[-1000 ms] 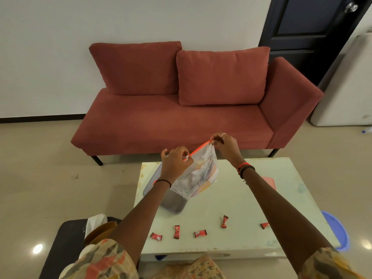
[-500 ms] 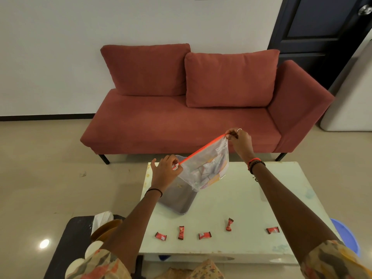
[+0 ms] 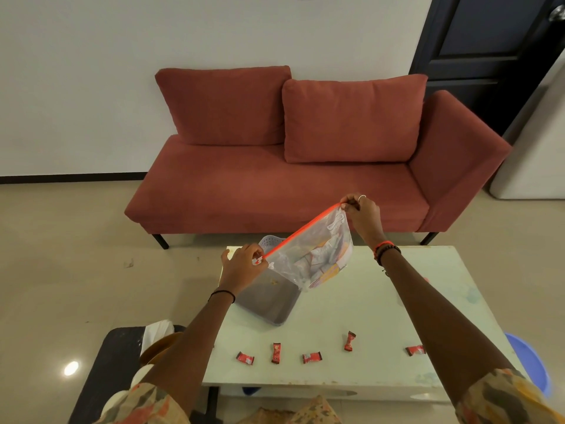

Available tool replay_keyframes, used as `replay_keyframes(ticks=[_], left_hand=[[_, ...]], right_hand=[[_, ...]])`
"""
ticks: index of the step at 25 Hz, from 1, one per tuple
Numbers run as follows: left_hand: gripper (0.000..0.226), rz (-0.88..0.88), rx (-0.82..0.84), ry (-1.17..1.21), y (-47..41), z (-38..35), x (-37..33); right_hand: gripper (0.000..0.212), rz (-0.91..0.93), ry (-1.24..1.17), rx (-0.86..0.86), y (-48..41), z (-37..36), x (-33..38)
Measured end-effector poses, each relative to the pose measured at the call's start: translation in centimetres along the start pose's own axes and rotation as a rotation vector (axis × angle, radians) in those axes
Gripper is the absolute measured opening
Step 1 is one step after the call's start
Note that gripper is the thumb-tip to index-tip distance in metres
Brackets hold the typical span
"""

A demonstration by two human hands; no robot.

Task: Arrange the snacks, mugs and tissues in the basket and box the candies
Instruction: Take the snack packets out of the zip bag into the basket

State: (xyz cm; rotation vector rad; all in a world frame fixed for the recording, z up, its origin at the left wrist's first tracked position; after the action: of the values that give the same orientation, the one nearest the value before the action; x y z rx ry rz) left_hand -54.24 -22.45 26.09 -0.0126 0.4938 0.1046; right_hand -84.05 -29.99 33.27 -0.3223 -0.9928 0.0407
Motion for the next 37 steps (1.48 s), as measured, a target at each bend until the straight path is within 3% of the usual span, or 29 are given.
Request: replay_keyframes(ticks=[8,14,22,24,26,29,33,35,37], left_hand=[[0.022,-0.092,0.096,0.237,-1.2,1.1,-4.3],[0.022,-0.102,0.115,0.111,-3.0,1.1,-7.8],[0.025,-0.112,0.152,0.167,-4.1,0.9,-8.0],[0.025,-0.107,0.162,0.146,-4.1,0.5,-7.8],[0.029,-0.088,0.167,0.151,-3.7,-0.1,-7.3],[0.04,-0.055,0.134,0.179,-2.6,-0.5,-5.9],[0.037,0.001,0.087,0.186,-2.2,0.0,-2.7],[0.03,0.057,0.065,0.206,-2.6,0.6,-0.8],[0.028,0.053,0.046,0.216,-2.5,0.6,0.1]], right_hand=[[0.012,0.065,0.002,0.077,-0.3,-0.8,1.3],[0.012,0.095,0.008,0.129,-0.2,-1.2,1.5],[0.015,0.004,0.045,0.175,1.3,-1.4,-0.5],[0.022,0.094,0.171,0.155,2.2,-1.9,-0.1],[0.026,0.327,0.346,0.18,3.6,-3.5,1.5],[0.03,0.563,0.422,0.469,7.4,-8.1,3.5],[0.028,0.735,0.639,0.918,12.2,-12.6,2.2],[0.021,0.691,0.688,1.061,13.0,-13.7,0.9],[0.023,0.597,0.649,1.073,12.4,-14.7,1.5]])
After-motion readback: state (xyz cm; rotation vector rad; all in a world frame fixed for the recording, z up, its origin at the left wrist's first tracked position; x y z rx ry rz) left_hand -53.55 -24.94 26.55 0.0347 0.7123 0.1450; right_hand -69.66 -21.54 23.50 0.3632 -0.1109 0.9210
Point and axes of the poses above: each hand's wrist, its own y-axis away from the middle knuckle, its own z-axis out of the back of the hand, x = y × z, the point moved 5 cm from there along -y, towards the middle knuckle, and after that the axes turned 7 degrees about z, right-handed, at the moved point
